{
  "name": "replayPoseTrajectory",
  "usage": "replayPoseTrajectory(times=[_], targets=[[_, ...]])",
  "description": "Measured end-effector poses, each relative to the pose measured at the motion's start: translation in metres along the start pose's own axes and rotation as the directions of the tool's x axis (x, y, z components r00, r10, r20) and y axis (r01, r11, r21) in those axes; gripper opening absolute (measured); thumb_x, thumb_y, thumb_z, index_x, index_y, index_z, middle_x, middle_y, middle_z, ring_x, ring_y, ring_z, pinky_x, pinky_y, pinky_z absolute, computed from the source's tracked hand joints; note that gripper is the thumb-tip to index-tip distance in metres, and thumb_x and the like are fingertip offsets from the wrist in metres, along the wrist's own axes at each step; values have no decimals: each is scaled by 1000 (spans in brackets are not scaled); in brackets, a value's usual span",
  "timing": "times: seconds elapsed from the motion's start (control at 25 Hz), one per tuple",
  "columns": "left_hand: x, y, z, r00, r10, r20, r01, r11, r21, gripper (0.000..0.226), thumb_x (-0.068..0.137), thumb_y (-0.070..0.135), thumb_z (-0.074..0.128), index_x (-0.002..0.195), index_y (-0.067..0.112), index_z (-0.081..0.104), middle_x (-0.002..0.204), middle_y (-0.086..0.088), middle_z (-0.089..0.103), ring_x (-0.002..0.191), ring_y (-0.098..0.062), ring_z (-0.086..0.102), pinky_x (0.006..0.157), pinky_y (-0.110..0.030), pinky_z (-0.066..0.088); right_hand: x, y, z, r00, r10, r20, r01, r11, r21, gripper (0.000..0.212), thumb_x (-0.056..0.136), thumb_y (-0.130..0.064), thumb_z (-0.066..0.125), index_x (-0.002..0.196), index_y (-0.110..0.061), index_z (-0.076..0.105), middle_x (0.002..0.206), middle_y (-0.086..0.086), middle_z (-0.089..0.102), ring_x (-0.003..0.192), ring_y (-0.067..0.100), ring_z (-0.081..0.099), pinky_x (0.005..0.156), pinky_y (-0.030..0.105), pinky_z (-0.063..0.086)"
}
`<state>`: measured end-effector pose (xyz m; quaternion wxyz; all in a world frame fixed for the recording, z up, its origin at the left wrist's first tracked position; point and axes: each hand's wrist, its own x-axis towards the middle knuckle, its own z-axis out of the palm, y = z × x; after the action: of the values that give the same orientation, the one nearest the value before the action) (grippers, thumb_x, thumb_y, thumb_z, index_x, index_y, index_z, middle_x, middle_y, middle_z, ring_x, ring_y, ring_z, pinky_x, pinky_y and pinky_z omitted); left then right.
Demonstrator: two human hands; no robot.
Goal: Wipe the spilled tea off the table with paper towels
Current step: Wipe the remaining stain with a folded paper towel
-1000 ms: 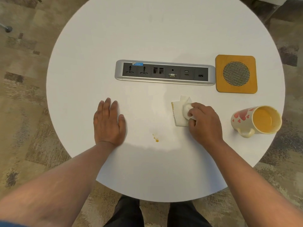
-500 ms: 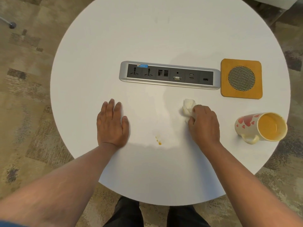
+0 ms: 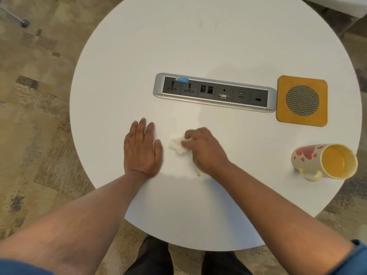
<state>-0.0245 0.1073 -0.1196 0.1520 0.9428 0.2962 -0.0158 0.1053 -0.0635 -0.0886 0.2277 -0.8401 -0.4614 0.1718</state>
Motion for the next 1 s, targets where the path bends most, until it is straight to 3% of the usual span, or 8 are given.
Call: replayPoseTrajectory(times=[0.24, 0.4, 0.48, 0.52, 0.64, 0.72, 0.88, 1.0], targets=[[0, -1, 1, 1000, 6, -3, -6, 1000, 4, 58, 98, 33, 38, 152, 10, 38, 163, -17, 31, 152, -37, 21, 119, -52, 24, -63, -9, 4, 967, -109, 228, 101, 994, 49, 29, 68, 11, 57, 79, -9, 75, 93, 1, 71, 92, 32, 55, 71, 38, 50], [-1, -1, 2, 1000, 4, -4, -4, 1000, -4, 58, 98, 32, 37, 152, 11, 37, 163, -17, 31, 152, -37, 20, 119, -53, 23, -97, 7, -16, 973, -71, 221, 40, 989, 141, 29, 63, 12, 63, 72, -13, 75, 90, -3, 74, 88, 24, 62, 72, 34, 53], [-1, -1, 3, 1000, 7, -5, -7, 1000, 1, 58, 98, 33, 37, 152, 11, 36, 163, -17, 30, 152, -37, 20, 119, -53, 23, -104, 25, -28, 995, 83, 57, -95, 954, 285, 35, 59, 19, 63, 71, -12, 75, 88, 0, 74, 85, 17, 63, 76, 33, 52], [-1, -1, 3, 1000, 8, -5, -8, 1000, 3, 58, 98, 33, 37, 152, 11, 36, 164, -17, 30, 152, -37, 19, 119, -53, 22, -103, 36, -35, 967, 250, -53, -212, 902, 375, 37, 61, 20, 63, 72, -12, 75, 89, 1, 73, 86, 14, 64, 79, 31, 51], [-1, -2, 4, 1000, 10, -5, -10, 1000, 7, 59, 98, 34, 35, 153, 12, 35, 164, -17, 29, 153, -36, 18, 120, -53, 22, -89, 67, -53, 721, 658, -218, -502, 712, 491, 30, 79, 6, 58, 82, -19, 74, 100, -4, 65, 94, 12, 61, 79, 22, 45], [-1, -2, 4, 1000, 15, -9, -15, 1000, 9, 59, 98, 34, 35, 153, 12, 35, 164, -17, 29, 153, -36, 18, 120, -53, 22, -85, 76, -54, 690, 666, -284, -573, 742, 348, 27, 85, -1, 56, 95, -17, 75, 106, -4, 59, 98, 18, 57, 77, 22, 40], [-1, -2, 4, 1000, 20, -17, -20, 1000, 13, 58, 99, 33, 37, 152, 11, 35, 164, -17, 29, 152, -37, 18, 119, -53, 22, -105, 71, -45, 834, 483, -267, -536, 824, -184, 30, 90, -9, 59, 118, -17, 67, 115, 6, 61, 98, 37, 53, 69, 35, 44], [-1, -3, 5, 1000, 22, -19, -21, 1000, 7, 59, 98, 33, 36, 153, 10, 35, 164, -18, 29, 152, -38, 19, 119, -54, 23, -117, 52, -39, 803, 552, -226, -587, 799, -134, 26, 91, -11, 57, 115, -17, 65, 108, 8, 61, 91, 37, 53, 65, 40, 50]])
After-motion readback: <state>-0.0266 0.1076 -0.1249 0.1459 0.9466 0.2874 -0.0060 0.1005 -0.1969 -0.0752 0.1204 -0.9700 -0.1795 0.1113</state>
